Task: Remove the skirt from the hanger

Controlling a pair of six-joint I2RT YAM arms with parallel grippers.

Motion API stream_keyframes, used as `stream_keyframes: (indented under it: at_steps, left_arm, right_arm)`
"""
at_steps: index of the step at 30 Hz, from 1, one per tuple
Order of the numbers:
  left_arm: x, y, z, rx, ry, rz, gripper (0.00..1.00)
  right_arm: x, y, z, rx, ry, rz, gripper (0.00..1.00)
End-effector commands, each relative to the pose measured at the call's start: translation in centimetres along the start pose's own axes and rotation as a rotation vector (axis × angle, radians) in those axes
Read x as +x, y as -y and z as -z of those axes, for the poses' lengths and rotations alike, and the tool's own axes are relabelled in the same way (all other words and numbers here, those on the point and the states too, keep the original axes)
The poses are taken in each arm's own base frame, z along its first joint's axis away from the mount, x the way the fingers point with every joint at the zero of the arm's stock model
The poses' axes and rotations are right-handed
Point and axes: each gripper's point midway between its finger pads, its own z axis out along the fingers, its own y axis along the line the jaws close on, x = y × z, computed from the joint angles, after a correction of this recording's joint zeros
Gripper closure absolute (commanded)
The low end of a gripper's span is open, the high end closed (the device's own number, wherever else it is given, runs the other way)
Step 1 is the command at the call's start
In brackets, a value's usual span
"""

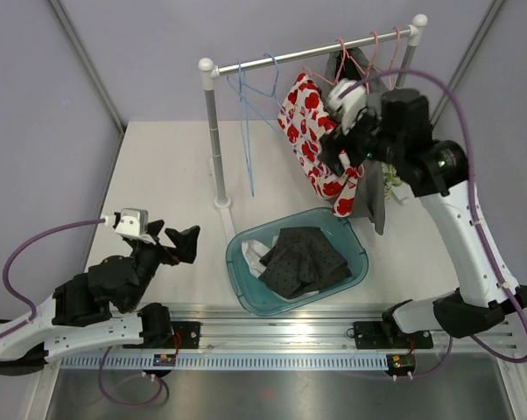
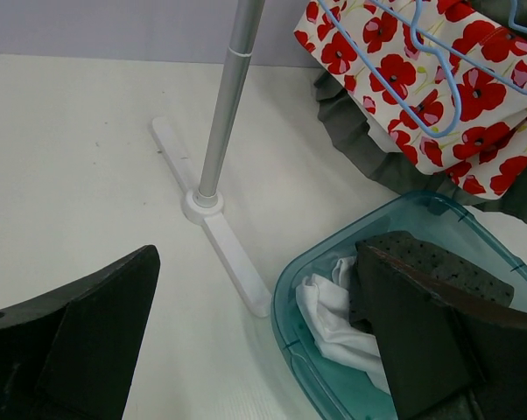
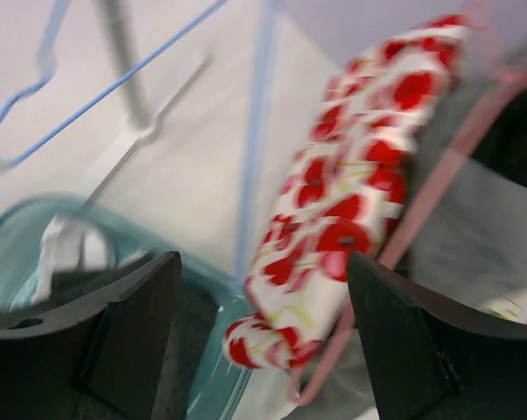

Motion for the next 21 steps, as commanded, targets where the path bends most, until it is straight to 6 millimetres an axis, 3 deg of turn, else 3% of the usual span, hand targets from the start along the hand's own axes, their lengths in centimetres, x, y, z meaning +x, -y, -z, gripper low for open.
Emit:
stream_keyframes:
  at_steps: [1, 5, 9, 12, 15, 21]
  left_arm:
    - [-0.5, 1.3, -0.1, 0.040, 0.002, 0.043, 0.01]
    - [0.1, 1.6, -0.2, 0.053, -0.009, 0.046, 0.01]
    - [0.2, 1.9, -0.2, 0.066, -0.017, 0.047, 0.01]
    - [0.3, 1.9, -0.1, 0.069, -0.021, 0.045, 0.01]
    - [0.6, 1.8, 0.0, 0.074, -0.026, 0.053, 0.01]
    - [1.1, 1.8, 0.0, 0.079, -0.031, 0.064, 0.01]
  right_arm:
    - [-2.8, 8.0, 2.0, 0.272, 0.120, -0.370, 0.18]
    - [-1.6, 10.8, -0.2, 0.334, 0.068, -0.408, 0.36]
    - [-0.6, 12.1, -2.0, 0.340, 0.051, -0.409, 0.38]
    - [0.1, 13.7, -2.9, 0.404, 0.029, -0.411, 0.49]
    - [0.8, 15.1, -3.4, 0.473, 0.020, -0.395, 0.50]
    - [2.6, 15.9, -5.1, 0.487, -0.032, -0.382, 0.53]
